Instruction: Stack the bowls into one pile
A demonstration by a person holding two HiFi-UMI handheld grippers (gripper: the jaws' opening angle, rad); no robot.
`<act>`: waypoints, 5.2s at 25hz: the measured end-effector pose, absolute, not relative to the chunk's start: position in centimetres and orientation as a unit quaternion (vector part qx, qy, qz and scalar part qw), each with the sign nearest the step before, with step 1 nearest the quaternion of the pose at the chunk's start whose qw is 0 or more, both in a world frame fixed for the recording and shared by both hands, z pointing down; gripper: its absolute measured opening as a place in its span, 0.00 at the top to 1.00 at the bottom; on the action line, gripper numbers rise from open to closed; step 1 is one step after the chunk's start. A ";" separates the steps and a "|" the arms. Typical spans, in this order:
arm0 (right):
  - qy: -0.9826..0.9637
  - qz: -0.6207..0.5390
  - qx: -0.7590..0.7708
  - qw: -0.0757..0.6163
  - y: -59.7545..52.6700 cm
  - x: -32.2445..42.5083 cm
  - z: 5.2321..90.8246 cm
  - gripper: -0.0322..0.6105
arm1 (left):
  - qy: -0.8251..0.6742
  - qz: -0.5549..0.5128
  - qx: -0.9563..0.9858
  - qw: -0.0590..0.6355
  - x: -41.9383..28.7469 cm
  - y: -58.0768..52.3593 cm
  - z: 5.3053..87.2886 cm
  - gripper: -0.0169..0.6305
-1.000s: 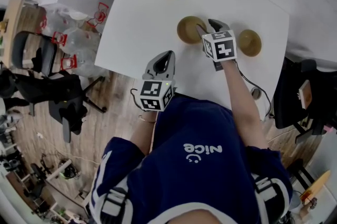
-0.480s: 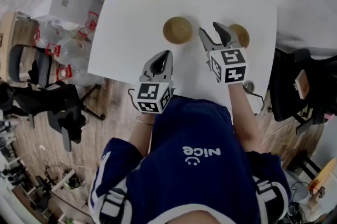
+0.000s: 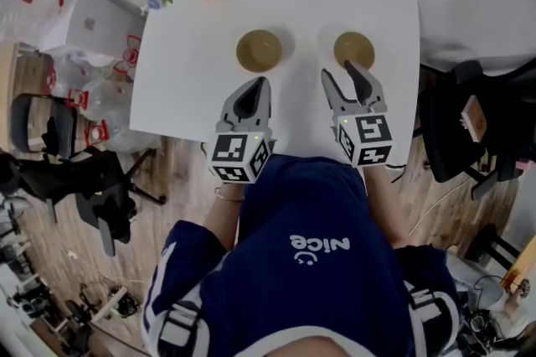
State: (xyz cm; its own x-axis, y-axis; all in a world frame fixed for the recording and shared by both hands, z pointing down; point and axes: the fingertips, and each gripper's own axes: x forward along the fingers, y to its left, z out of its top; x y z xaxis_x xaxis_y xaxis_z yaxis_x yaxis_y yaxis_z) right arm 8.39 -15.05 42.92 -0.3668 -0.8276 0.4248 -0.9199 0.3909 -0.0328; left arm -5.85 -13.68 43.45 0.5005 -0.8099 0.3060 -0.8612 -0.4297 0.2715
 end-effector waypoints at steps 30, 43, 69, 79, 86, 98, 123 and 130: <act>-0.706 0.270 0.620 0.208 -19.9 23.1 51.8 0.63 | -0.503 0.083 0.838 0.195 -3.5 -12.6 43.2 0.95; -0.694 0.349 0.581 0.241 -23.0 23.8 56.7 0.69 | -0.541 0.090 0.812 0.202 -5.6 -12.2 44.0 0.95; -0.767 0.294 0.539 0.187 -21.8 17.7 47.8 0.90 | -0.546 0.071 0.808 0.209 -7.6 -12.7 44.2 0.95; -0.821 0.267 0.473 0.177 -20.9 9.4 44.5 0.90 | -0.554 0.068 0.803 0.208 -9.5 -12.0 44.2 0.95; -0.833 0.265 0.445 0.193 -21.0 4.7 45.4 0.90 | -0.561 0.065 0.797 0.214 -11.2 -11.5 44.5 0.95; -0.835 0.280 0.426 0.208 -23.1 -1.3 47.5 0.90 | -0.564 0.065 0.793 0.219 -14.0 -10.9 45.0 0.95; -0.818 0.250 0.427 0.294 -26.7 -3.9 53.5 0.90 | -0.592 0.083 0.769 0.228 -18.3 -10.9 46.0 0.95; -0.816 0.232 0.425 0.317 -26.7 -3.9 54.6 0.89 | -0.596 0.088 0.763 0.232 -18.6 -10.9 46.4 0.95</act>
State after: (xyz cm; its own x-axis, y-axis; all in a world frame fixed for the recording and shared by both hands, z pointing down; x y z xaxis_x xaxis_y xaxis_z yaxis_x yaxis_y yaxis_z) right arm -3.90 -26.71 54.62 -0.4377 -0.5456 0.7146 -0.8400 0.5316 -0.1087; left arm -18.59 -10.86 46.42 0.2737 -0.8698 0.4106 -0.9511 -0.1812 0.2501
